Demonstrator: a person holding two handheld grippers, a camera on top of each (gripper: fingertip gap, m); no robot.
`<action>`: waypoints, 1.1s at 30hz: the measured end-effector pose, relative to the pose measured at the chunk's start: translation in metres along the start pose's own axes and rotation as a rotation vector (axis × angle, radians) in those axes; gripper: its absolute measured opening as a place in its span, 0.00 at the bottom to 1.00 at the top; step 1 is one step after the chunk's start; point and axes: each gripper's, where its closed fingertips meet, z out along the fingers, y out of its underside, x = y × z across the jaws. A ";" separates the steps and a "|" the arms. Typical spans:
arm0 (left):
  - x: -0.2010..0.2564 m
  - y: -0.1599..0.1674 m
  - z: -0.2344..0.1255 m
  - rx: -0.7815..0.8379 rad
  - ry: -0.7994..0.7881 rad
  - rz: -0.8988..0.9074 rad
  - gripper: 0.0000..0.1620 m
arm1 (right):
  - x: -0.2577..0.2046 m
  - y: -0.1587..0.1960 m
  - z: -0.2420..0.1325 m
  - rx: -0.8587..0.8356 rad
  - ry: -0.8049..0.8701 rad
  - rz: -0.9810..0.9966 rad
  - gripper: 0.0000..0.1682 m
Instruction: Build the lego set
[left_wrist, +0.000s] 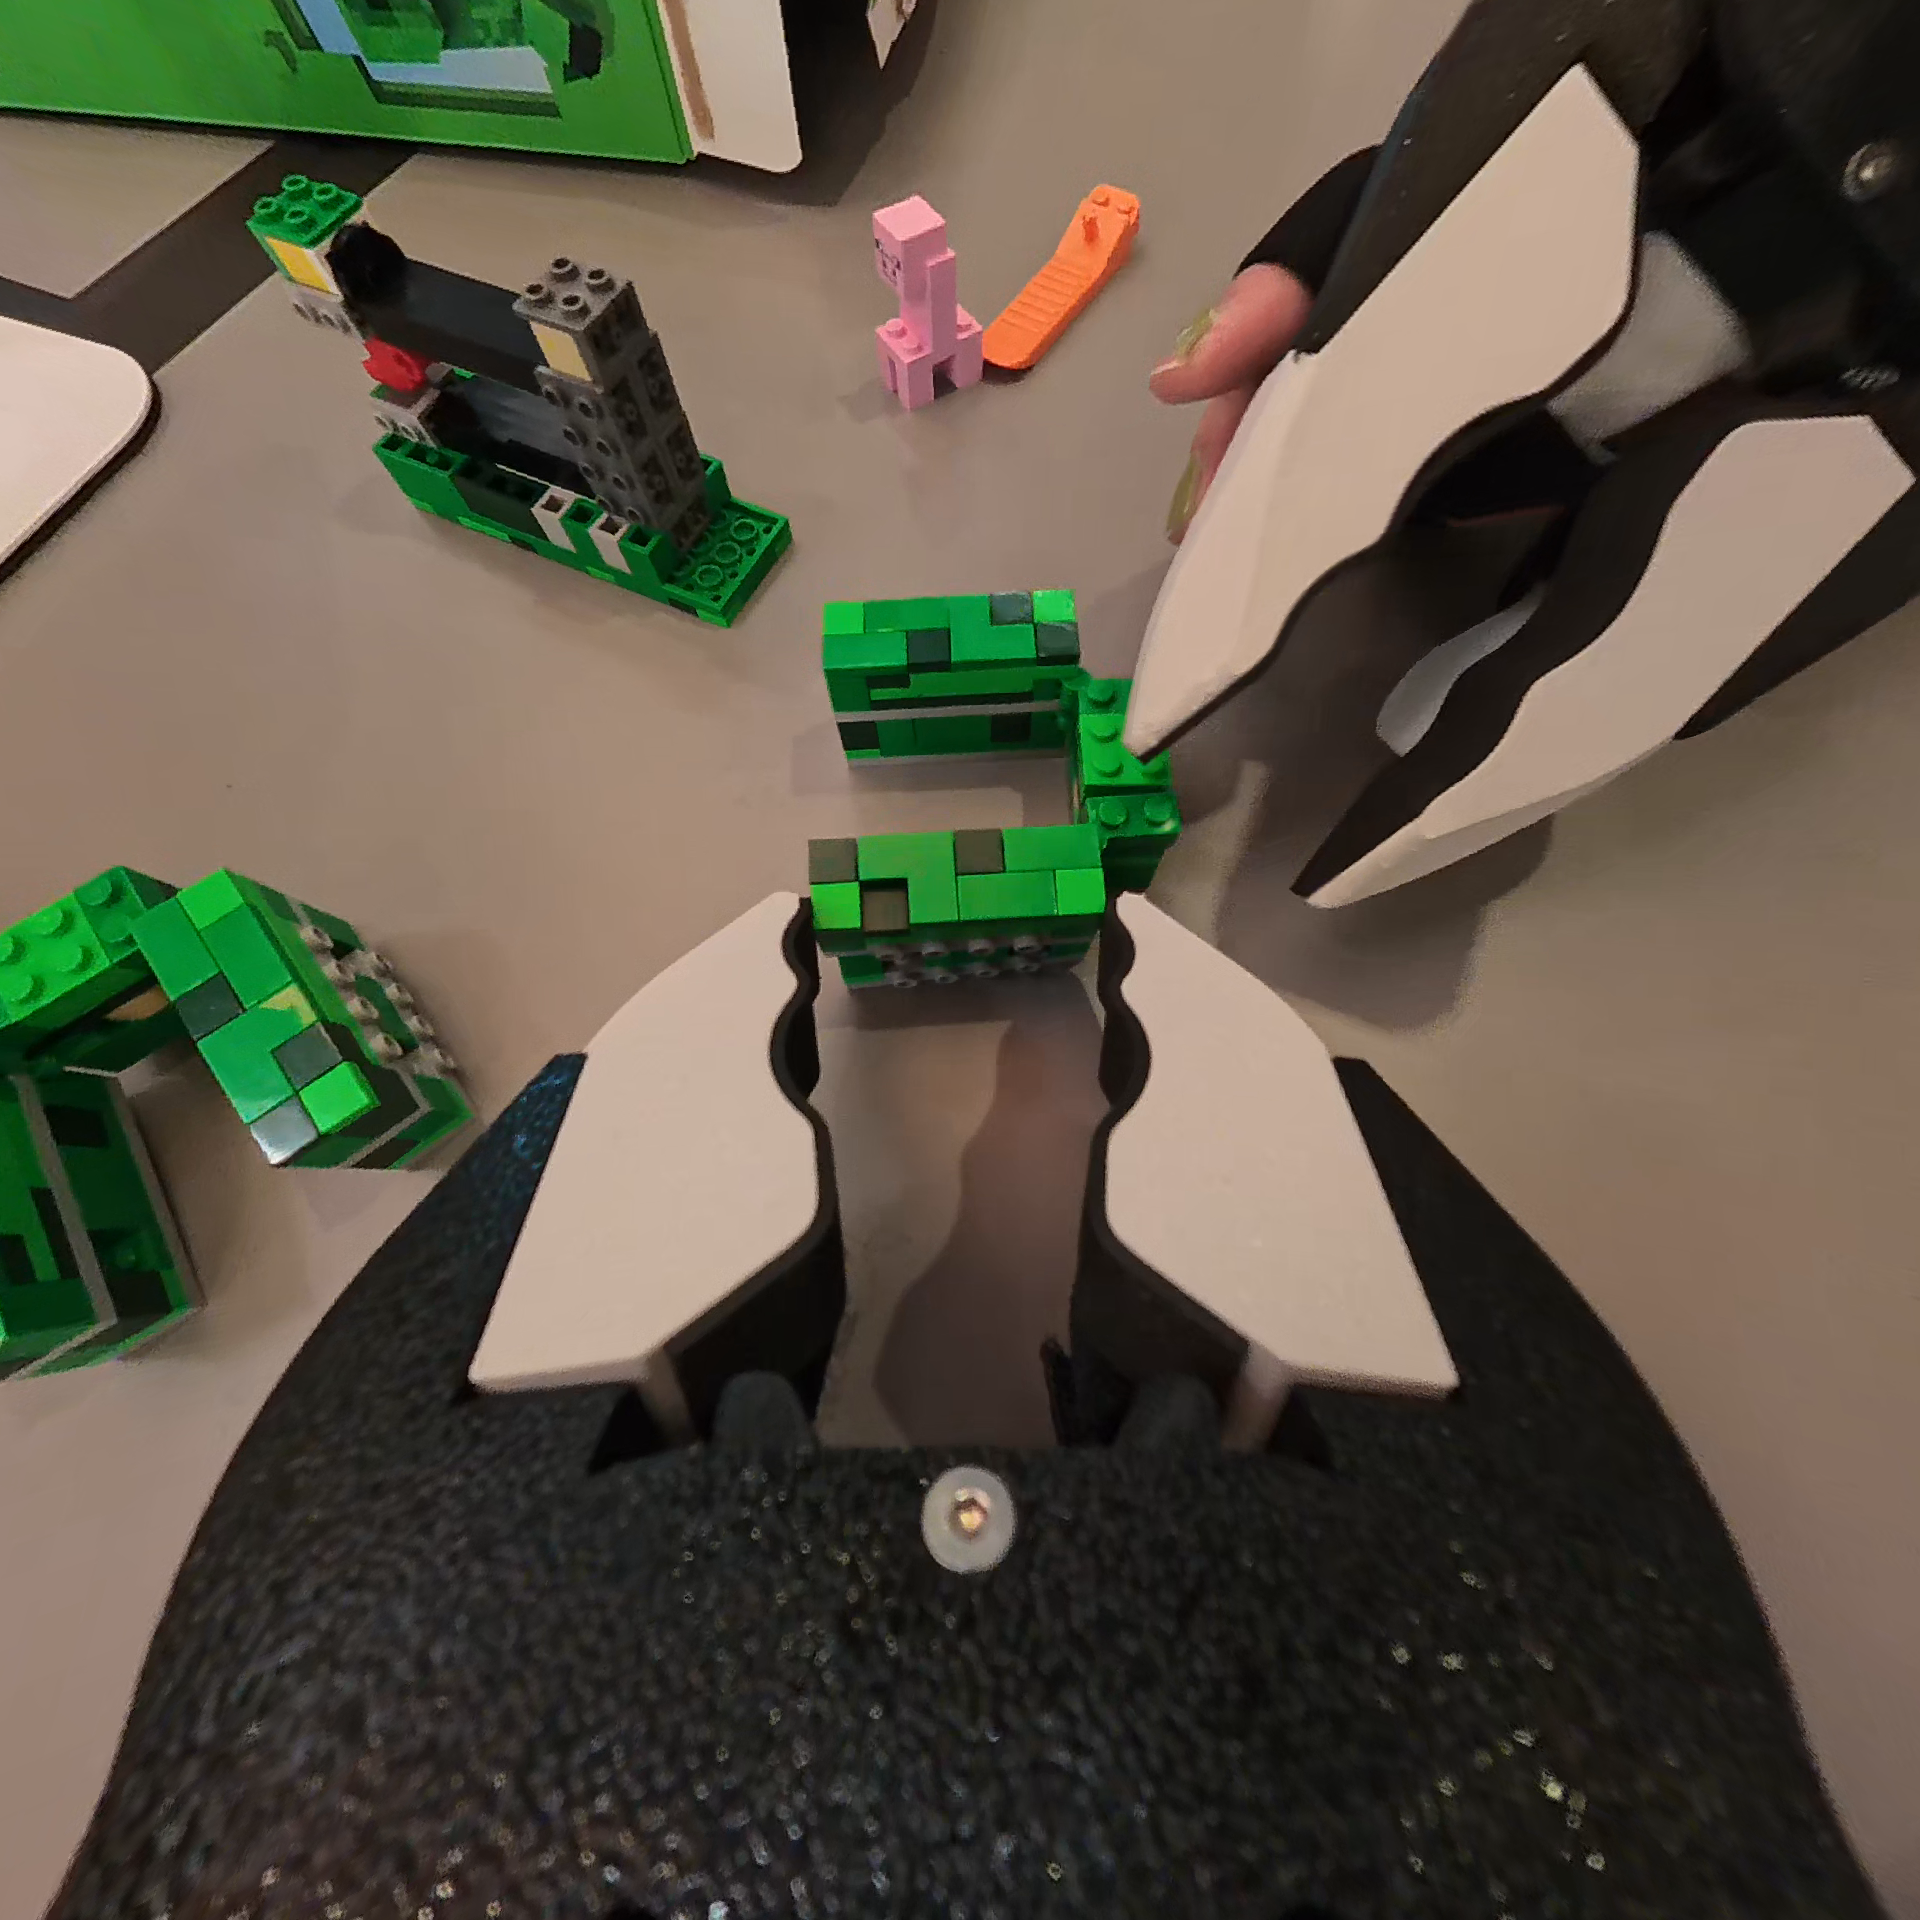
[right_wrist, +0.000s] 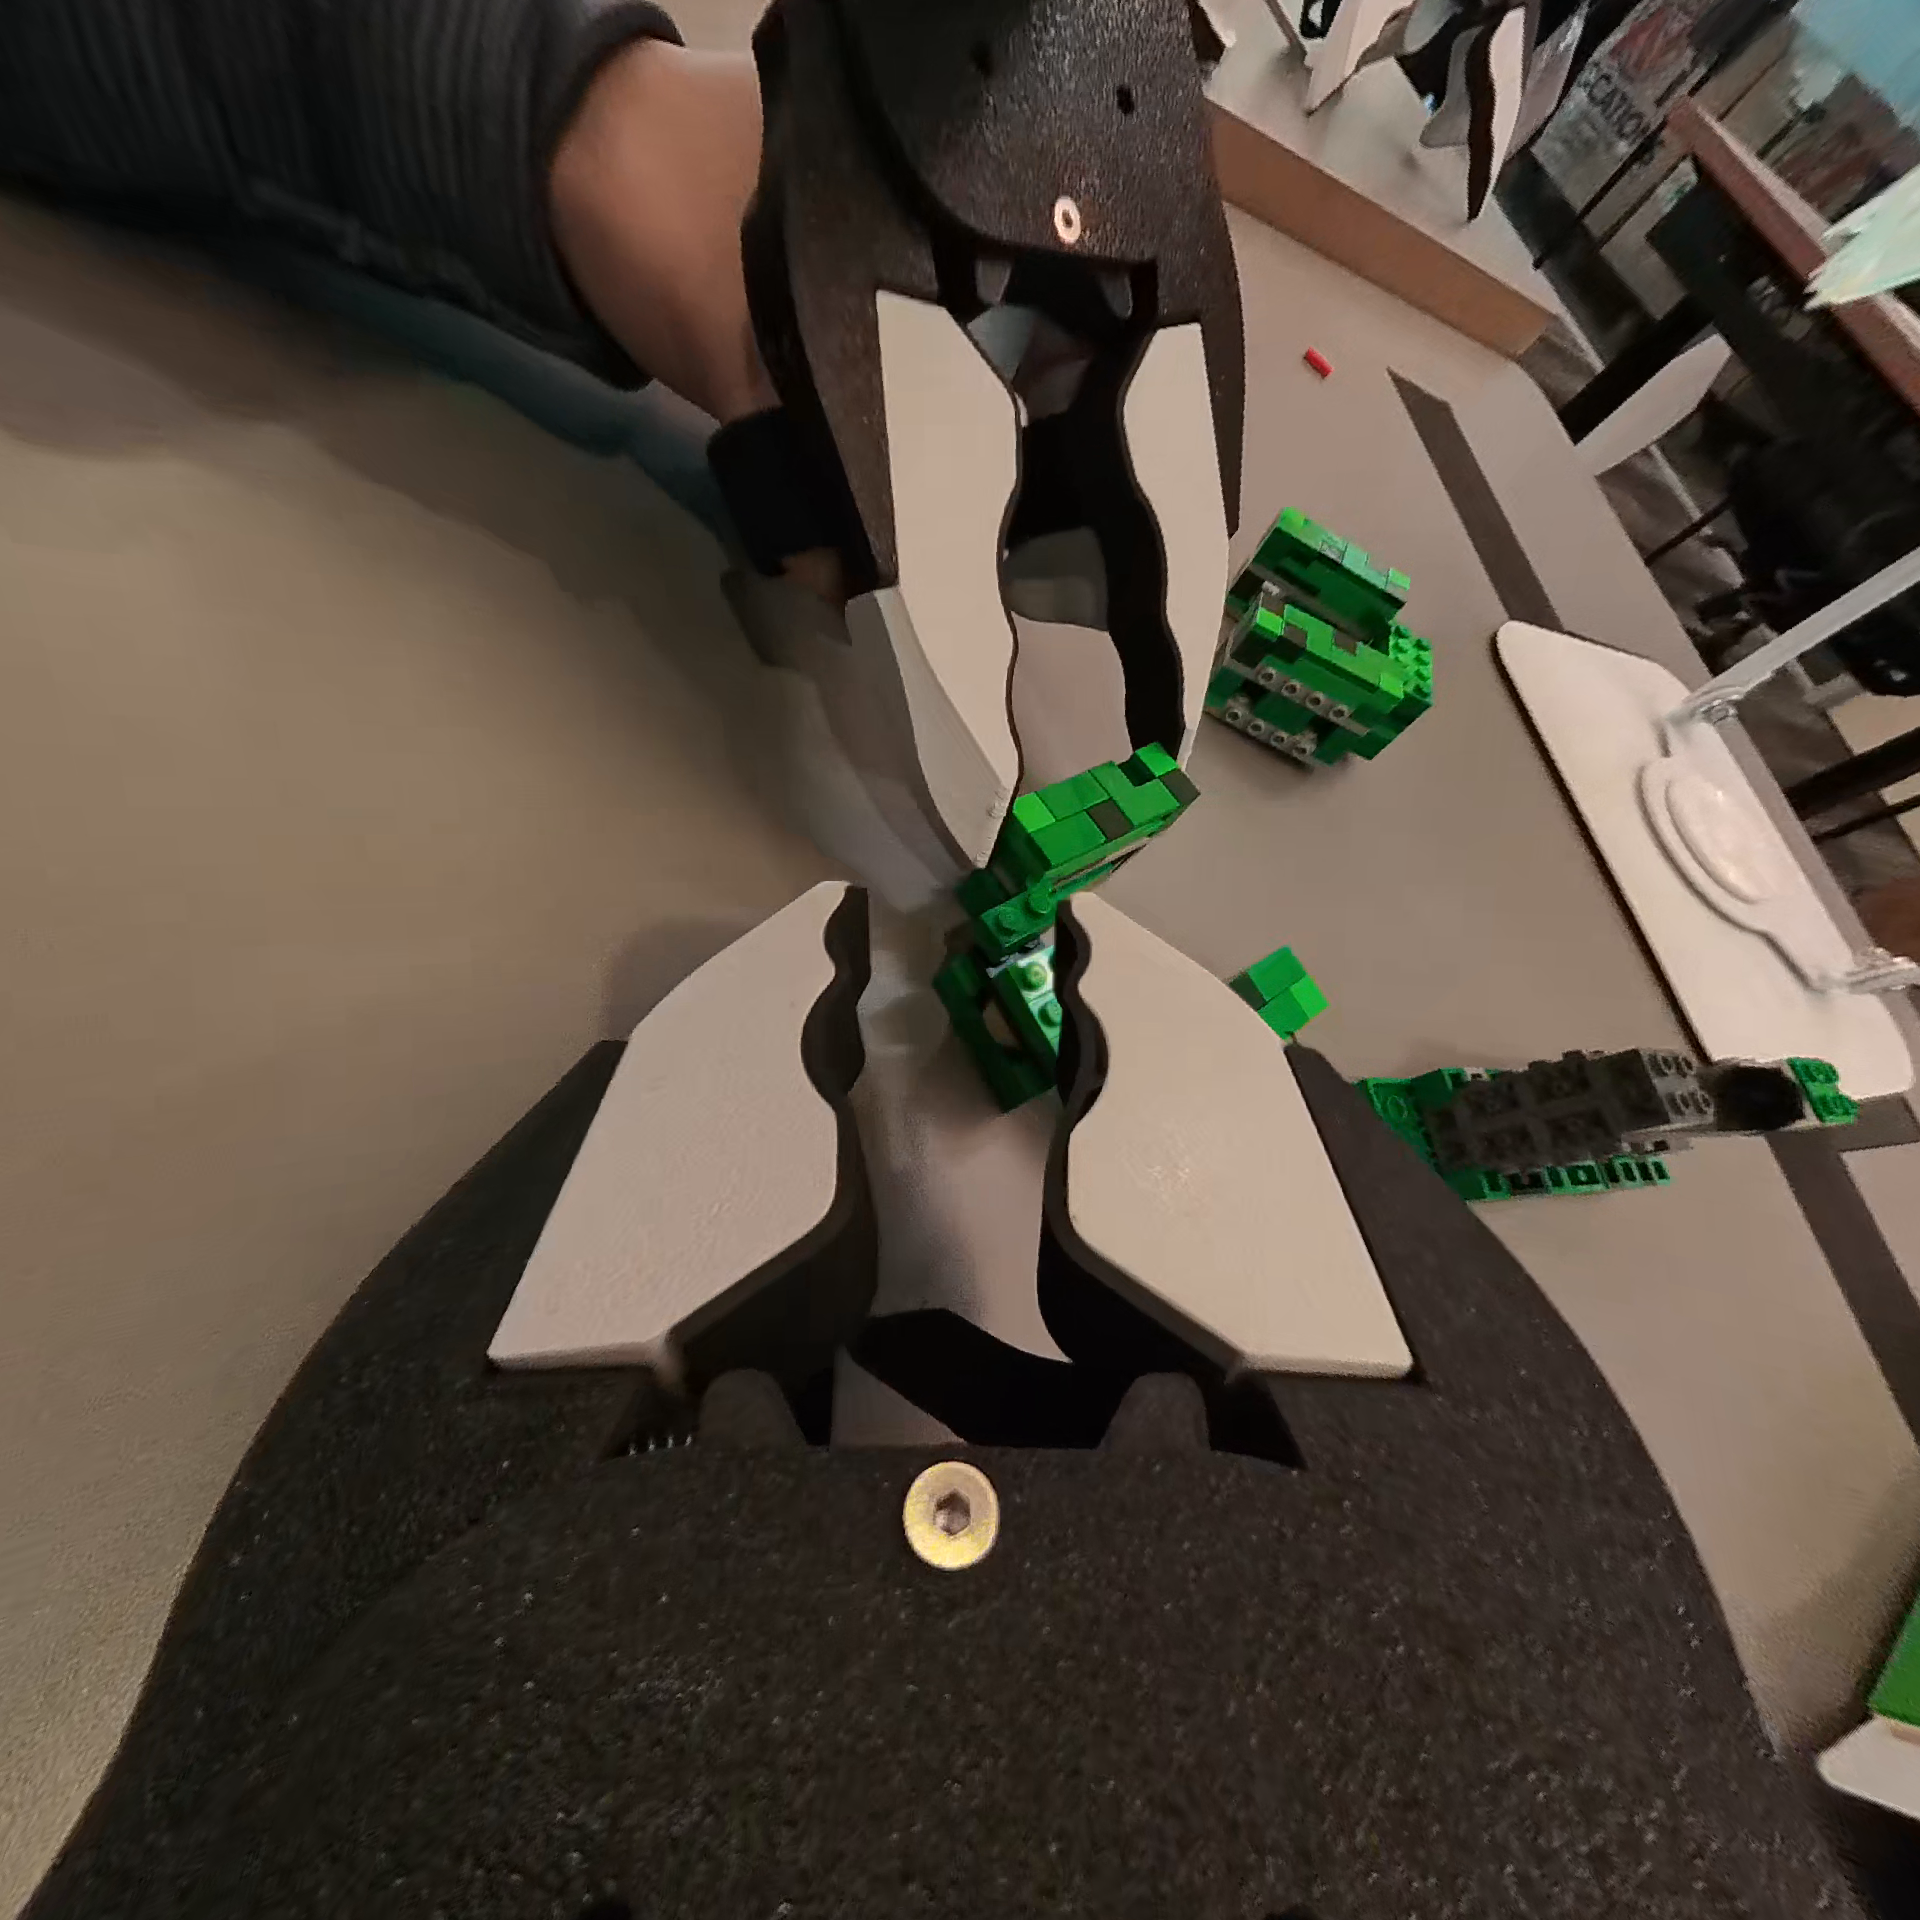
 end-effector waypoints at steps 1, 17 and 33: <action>0.000 0.000 0.000 -0.004 0.004 0.006 0.32 | 0.000 0.001 0.000 -0.003 -0.008 0.012 0.20; 0.001 -0.002 0.004 -0.109 0.160 0.098 0.32 | -0.002 0.007 0.001 -0.029 -0.055 0.068 0.22; -0.001 -0.003 0.007 -0.118 0.163 0.119 0.32 | 0.000 0.004 0.000 -0.006 -0.050 0.071 0.22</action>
